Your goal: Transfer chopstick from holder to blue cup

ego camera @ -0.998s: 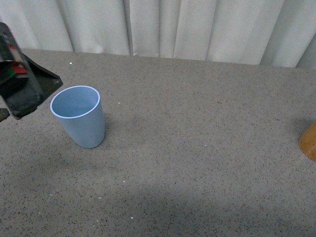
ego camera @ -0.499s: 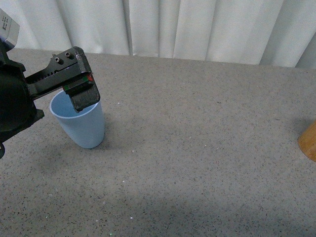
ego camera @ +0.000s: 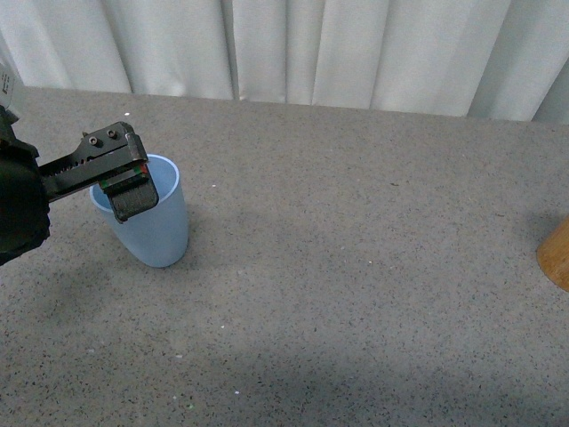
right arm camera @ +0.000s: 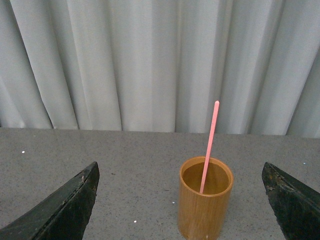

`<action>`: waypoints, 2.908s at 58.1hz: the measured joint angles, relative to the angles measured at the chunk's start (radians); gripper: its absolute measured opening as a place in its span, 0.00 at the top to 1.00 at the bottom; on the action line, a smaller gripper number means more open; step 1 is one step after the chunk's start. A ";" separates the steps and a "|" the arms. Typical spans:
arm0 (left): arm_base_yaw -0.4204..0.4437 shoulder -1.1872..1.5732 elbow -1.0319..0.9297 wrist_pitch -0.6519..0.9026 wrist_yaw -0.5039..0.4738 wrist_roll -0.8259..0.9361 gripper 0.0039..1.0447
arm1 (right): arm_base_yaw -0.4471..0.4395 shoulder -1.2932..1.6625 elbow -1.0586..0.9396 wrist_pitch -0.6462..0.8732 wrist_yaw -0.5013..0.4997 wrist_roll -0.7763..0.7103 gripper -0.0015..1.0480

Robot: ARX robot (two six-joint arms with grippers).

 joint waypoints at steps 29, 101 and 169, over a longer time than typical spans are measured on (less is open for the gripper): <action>0.035 0.040 0.035 -0.002 0.003 -0.026 0.06 | 0.000 0.000 0.000 0.000 0.000 0.000 0.09; 0.039 0.109 0.077 0.052 0.055 -0.053 0.97 | 0.000 0.000 0.000 0.000 0.000 0.000 0.09; -0.313 0.327 0.425 -0.118 0.049 -0.088 0.97 | 0.000 0.000 0.000 0.000 0.000 0.000 0.09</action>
